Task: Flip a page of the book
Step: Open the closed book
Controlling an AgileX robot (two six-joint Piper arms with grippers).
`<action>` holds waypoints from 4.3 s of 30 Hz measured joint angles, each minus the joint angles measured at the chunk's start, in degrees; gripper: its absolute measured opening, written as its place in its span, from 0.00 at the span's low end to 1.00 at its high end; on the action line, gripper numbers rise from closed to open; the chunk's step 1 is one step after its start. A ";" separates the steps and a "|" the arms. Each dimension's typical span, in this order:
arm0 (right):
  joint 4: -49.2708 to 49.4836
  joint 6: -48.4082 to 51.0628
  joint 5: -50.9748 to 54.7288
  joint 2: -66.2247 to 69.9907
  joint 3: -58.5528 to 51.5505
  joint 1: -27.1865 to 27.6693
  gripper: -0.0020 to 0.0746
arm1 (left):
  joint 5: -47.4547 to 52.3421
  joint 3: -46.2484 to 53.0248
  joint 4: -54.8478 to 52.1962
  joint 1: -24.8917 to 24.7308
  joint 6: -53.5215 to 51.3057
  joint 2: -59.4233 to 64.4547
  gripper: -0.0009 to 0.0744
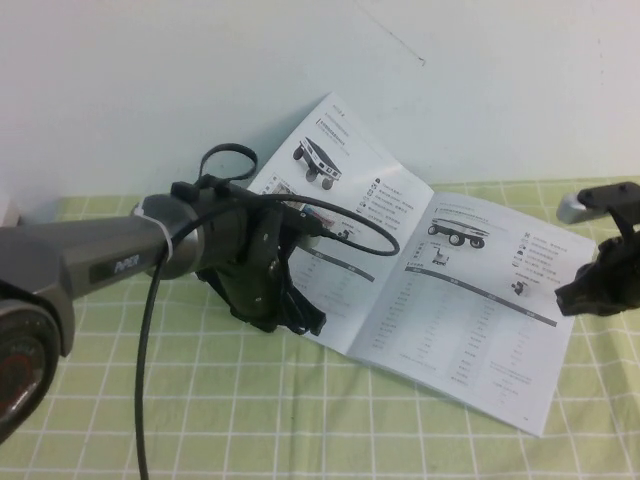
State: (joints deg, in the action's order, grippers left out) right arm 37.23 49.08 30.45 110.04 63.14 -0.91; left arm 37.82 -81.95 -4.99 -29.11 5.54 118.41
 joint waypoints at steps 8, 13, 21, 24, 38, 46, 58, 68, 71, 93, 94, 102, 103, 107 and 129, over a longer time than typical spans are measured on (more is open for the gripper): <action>-1.56 -0.31 6.78 -1.77 9.74 -0.87 0.04 | 6.29 1.09 23.77 -0.30 -16.46 -5.42 0.01; -1.79 0.11 6.12 -1.77 12.33 -5.23 0.04 | 3.51 1.09 23.82 -0.40 -17.82 -16.77 0.01; -1.82 0.71 2.47 3.38 19.56 -15.25 0.04 | 1.46 1.09 17.85 -0.40 -15.81 -32.00 0.01; -1.82 0.71 2.38 7.83 24.26 -18.69 0.04 | 3.21 1.09 16.94 -0.40 -15.44 -34.33 0.01; -4.01 -3.84 11.95 22.27 35.80 -25.50 0.04 | 7.23 1.23 11.54 -0.40 -14.02 -35.86 0.01; -5.08 -6.51 23.41 22.27 36.14 -27.46 0.04 | 5.32 1.23 11.18 -0.40 -13.55 -35.96 0.01; -4.56 -7.41 23.80 13.93 34.52 -30.20 0.04 | 4.84 1.23 10.43 -0.40 -13.23 -35.96 0.01; -21.50 -14.17 13.70 3.74 23.52 -19.79 0.04 | -8.40 11.95 5.38 -0.40 -6.15 -35.39 0.01; -23.91 -14.69 9.88 4.80 19.71 -15.03 0.04 | -15.83 16.92 7.89 -0.40 -5.54 -32.40 0.01; -24.08 -17.40 12.06 9.27 15.75 -13.53 0.04 | -22.52 19.20 13.93 -0.40 -8.40 -9.58 0.01; -23.84 -17.43 11.59 8.76 14.73 -13.53 0.04 | -22.13 19.20 14.13 -0.40 -8.40 -9.58 0.01; -23.57 -17.74 10.25 3.89 7.92 -13.53 0.04 | -20.73 19.20 17.59 -0.29 -9.12 -9.85 0.01; -23.57 -17.74 10.25 3.09 7.65 -13.53 0.04 | -20.48 19.20 17.83 -0.29 -9.34 -10.18 0.01; -21.42 -15.91 9.49 -1.57 7.65 -13.53 0.04 | -19.57 19.20 18.47 -0.29 -10.09 -13.81 0.01; 23.45 19.98 -6.72 -64.78 -25.28 -13.53 0.04 | -19.84 37.90 13.14 -0.29 -10.15 -67.67 0.01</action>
State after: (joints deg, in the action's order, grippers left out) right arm 60.67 69.06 23.73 45.26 37.86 -14.45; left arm 17.99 -44.06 8.15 -29.40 -4.60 50.74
